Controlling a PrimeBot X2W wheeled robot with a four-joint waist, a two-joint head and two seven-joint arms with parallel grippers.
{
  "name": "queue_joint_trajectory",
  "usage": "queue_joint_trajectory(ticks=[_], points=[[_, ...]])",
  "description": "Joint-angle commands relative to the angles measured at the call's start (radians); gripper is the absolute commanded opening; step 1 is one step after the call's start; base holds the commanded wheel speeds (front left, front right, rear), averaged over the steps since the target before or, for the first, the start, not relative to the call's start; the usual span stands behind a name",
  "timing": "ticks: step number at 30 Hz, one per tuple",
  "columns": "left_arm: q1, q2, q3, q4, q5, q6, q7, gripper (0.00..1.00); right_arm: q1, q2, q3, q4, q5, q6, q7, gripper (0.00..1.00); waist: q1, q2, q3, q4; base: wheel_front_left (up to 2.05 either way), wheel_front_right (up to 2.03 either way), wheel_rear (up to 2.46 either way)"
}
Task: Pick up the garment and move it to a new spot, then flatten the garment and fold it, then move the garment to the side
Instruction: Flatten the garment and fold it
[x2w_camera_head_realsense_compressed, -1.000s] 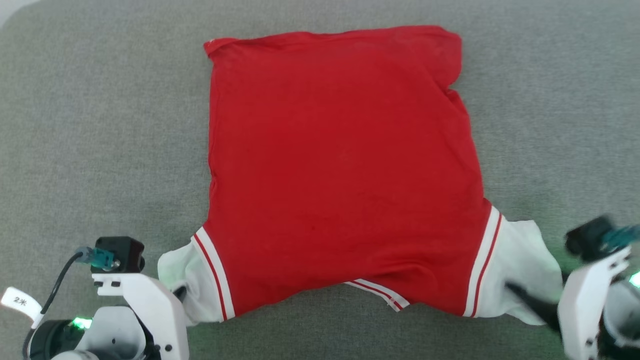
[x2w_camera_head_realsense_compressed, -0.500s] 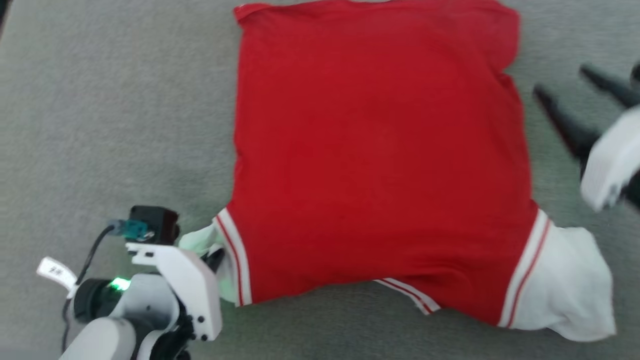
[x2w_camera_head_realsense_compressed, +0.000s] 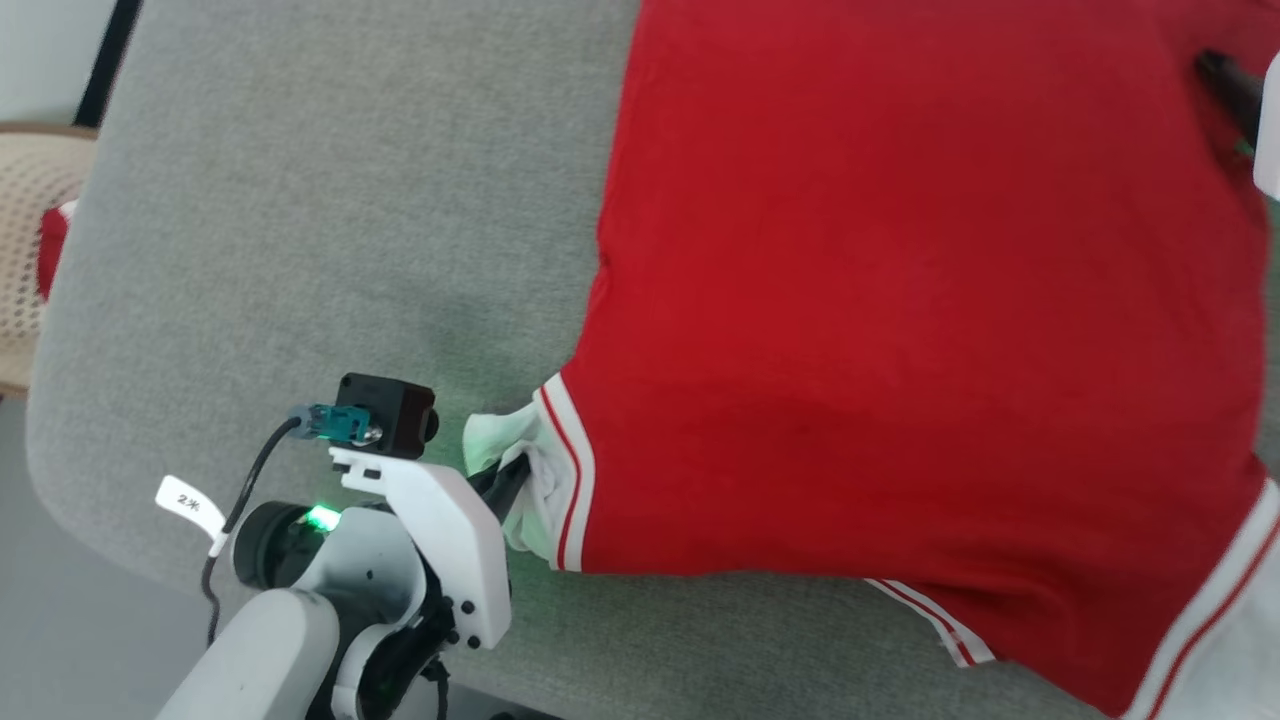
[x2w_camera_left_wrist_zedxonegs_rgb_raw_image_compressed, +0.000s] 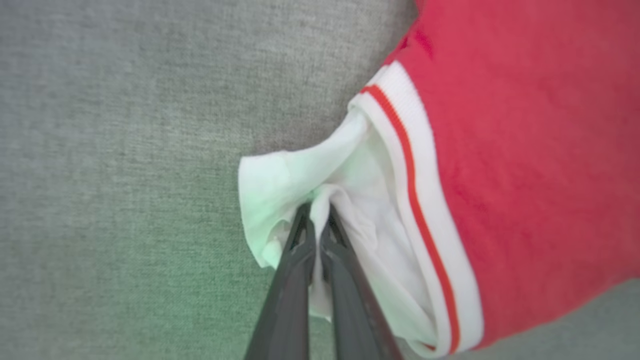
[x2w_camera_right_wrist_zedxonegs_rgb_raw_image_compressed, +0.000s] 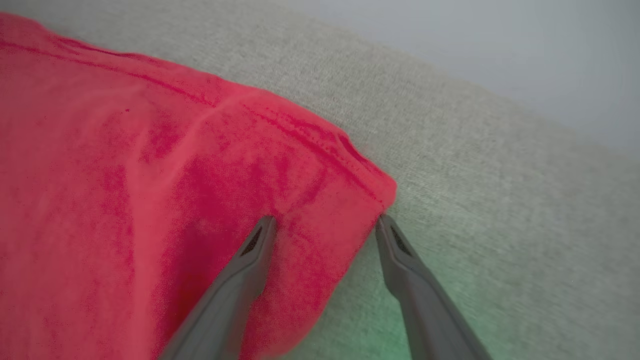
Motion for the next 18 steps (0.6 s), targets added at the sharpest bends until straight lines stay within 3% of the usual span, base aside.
queue_joint_trajectory(ticks=[1,6,7,8,13,18], points=[[0.0,0.004,-0.003,0.034,-0.005,0.003,0.001,0.0,-0.017,0.015,0.004,0.036,0.001,0.0,0.027,1.0,0.0,0.0,0.02,0.025,0.0,0.0,0.0],[-0.009,-0.011,-0.01,0.072,-0.012,-0.011,-0.01,0.0,-0.035,0.063,0.041,0.239,0.015,0.0,0.237,1.0,0.0,0.0,0.026,0.04,0.0,0.0,0.0],[-0.011,-0.013,-0.01,0.077,-0.014,-0.012,-0.012,0.0,-0.033,0.071,0.048,0.266,0.022,0.0,0.279,0.35,0.0,0.0,0.026,0.04,0.0,0.0,0.0],[-0.012,-0.014,-0.01,0.082,-0.015,-0.012,-0.015,0.0,-0.033,0.073,0.053,0.283,0.021,0.001,0.305,0.0,0.0,0.0,0.026,0.038,0.0,0.0,0.0],[-0.012,-0.015,0.001,0.1,-0.022,-0.008,-0.025,0.0,-0.082,0.067,0.04,0.28,0.002,0.0,0.3,0.0,0.0,0.0,0.018,0.012,0.0,0.0,0.0],[-0.013,0.009,0.027,0.095,-0.02,0.006,-0.031,0.0,-0.092,0.065,0.058,0.185,0.039,0.0,0.28,0.0,0.0,0.0,-0.008,-0.046,0.0,0.0,0.0]])
